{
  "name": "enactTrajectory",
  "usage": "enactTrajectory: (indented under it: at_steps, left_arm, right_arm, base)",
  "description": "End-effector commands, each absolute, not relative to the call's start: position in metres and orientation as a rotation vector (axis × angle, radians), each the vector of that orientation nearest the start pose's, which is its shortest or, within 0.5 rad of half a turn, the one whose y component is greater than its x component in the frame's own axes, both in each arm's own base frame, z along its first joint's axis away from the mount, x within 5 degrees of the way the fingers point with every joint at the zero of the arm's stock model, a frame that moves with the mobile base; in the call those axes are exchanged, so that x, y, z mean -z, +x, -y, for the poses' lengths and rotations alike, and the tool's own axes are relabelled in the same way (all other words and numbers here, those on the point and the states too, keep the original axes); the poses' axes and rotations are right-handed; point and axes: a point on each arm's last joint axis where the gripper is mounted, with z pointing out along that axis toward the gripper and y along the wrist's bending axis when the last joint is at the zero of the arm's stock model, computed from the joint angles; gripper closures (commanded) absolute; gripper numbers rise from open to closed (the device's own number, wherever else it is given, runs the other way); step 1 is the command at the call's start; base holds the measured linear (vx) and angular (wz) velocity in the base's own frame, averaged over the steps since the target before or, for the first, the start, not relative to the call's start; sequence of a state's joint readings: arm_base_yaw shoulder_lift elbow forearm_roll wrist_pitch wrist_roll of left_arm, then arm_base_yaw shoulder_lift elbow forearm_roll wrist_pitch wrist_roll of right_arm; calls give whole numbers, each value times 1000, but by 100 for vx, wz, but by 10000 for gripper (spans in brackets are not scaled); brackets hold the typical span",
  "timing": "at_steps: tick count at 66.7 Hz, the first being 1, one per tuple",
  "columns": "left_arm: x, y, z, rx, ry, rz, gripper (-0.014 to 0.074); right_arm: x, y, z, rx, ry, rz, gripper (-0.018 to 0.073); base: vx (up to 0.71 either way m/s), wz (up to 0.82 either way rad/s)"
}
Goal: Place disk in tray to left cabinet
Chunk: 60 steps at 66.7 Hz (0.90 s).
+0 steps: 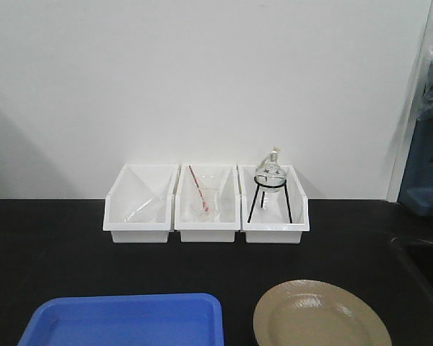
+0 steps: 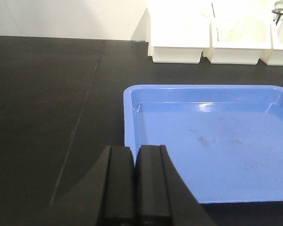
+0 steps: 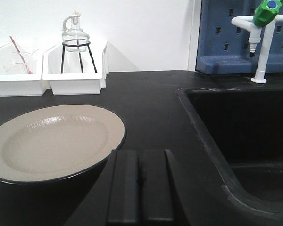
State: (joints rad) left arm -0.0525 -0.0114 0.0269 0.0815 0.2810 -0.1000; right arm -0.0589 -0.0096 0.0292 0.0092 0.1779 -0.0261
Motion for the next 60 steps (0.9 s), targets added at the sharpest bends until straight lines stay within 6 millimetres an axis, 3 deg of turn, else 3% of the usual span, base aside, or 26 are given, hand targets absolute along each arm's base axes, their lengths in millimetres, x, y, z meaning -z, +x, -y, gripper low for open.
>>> enactTrajectory:
  at_steps: [1,51,60]
  left_arm:
    - [-182,56,2,40,21,-1710,603]
    - [-185,56,2,48,15,-1678,603]
    - [-192,57,2,61,15,-1595,603]
  right_arm:
    - [-188,57,3,71,18,-1609,564]
    - [-189,57,3,73,19,-1605,564]
    - [-190,57,3,73,19,-1587,564]
  base:
    - [0,0]
    - [0,0]
    - [0,0]
